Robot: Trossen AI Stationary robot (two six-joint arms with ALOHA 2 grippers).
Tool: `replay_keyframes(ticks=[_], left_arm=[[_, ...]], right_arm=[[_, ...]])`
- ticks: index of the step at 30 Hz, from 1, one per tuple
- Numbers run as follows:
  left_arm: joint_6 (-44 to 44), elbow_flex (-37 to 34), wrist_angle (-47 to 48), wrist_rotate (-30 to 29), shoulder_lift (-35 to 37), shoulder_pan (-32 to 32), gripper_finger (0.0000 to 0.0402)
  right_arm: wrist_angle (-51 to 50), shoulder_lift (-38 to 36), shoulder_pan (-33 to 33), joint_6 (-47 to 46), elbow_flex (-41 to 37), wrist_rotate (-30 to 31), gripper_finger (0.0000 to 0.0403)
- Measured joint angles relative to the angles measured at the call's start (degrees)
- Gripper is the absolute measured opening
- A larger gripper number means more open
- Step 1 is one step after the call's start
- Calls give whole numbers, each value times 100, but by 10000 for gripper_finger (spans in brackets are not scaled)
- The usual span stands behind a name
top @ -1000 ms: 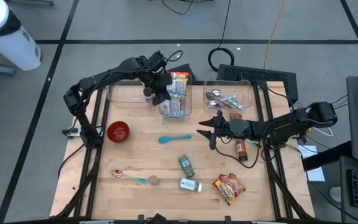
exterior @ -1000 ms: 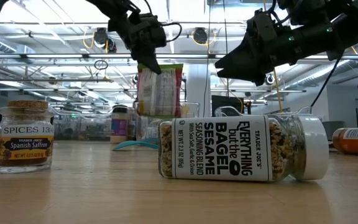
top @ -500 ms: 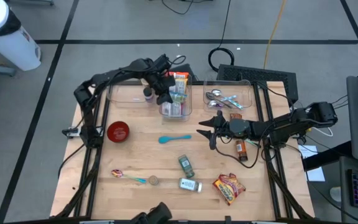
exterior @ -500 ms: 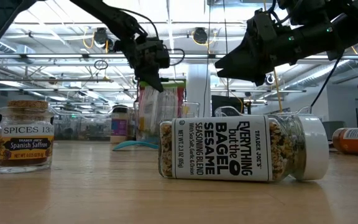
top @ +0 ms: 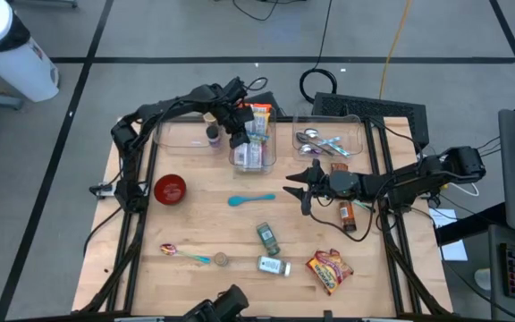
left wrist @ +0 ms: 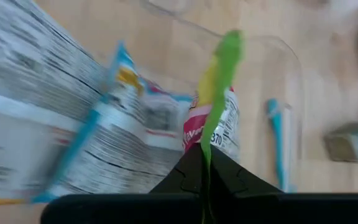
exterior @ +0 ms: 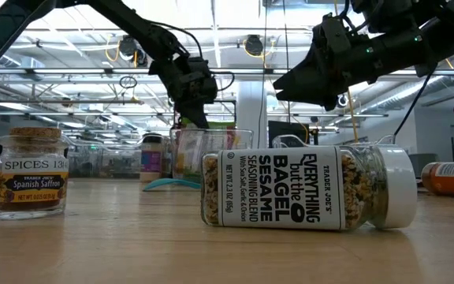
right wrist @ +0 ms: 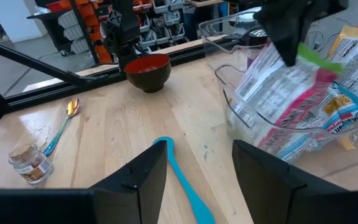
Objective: Pick & Place Food Item
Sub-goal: Put the green noodle pack into the middle transparent bin, then put the blue baby spoon into the right transparent bin
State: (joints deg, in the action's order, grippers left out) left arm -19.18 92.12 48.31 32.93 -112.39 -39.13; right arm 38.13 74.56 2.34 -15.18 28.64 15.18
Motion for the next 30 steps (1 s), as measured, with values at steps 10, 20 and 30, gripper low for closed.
replay_keyframes(ticks=[10, 20, 30], left_arm=[[136, 2, -183, -308, 97, 20, 109], [-125, 135, -170, -774, 397, 50, 210], [-490, 216, 76, -1369, 1685, 110, 225]], right_arm=[[-72, 0, 0, 80, 0, 1, 175], [-111, 0, -3, 109, 0, 0, 170], [-334, 0, -10, 131, 2, 0, 169]])
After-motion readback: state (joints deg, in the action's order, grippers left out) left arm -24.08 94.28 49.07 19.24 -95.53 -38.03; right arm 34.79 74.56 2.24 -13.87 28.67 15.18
